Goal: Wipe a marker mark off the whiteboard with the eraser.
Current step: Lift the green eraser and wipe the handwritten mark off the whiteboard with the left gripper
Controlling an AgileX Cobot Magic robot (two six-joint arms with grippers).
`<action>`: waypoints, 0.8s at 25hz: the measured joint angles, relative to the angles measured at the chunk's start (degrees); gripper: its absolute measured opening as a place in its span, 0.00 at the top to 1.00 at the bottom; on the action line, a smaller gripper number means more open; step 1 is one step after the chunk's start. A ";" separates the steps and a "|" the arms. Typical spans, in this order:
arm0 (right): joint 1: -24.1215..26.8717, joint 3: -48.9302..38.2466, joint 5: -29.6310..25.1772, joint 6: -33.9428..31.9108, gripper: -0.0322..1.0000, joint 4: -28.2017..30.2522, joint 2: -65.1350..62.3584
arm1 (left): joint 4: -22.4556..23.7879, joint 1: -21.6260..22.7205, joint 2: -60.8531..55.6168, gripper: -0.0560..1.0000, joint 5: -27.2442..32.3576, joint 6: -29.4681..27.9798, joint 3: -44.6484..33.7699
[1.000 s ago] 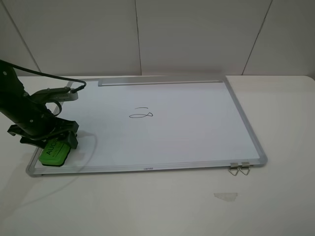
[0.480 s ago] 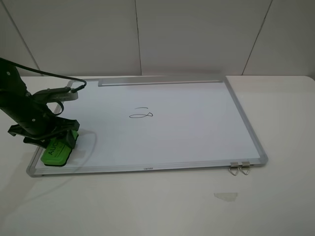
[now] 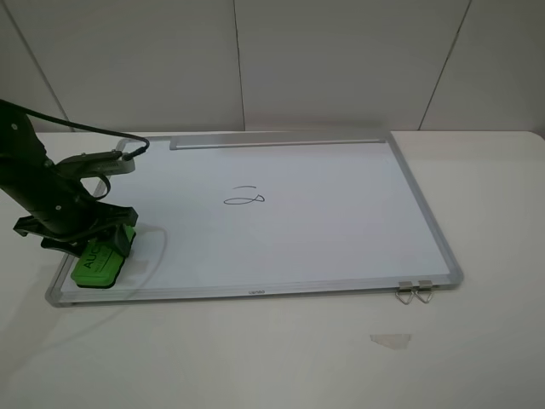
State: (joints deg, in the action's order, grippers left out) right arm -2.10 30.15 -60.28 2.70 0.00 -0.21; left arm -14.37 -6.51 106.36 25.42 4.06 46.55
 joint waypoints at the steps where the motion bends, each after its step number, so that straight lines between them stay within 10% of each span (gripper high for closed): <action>1: 0.00 0.00 0.00 0.00 0.18 0.00 0.00 | -0.12 0.00 -0.37 0.38 0.88 -0.07 -0.06; 20: 0.00 0.00 0.00 0.00 0.18 0.00 0.00 | 0.91 -2.25 -8.66 0.38 24.72 0.86 24.54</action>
State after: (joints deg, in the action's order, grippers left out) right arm -2.10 30.15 -60.28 2.70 0.00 -0.21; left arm -13.45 -8.76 97.70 50.14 4.92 71.10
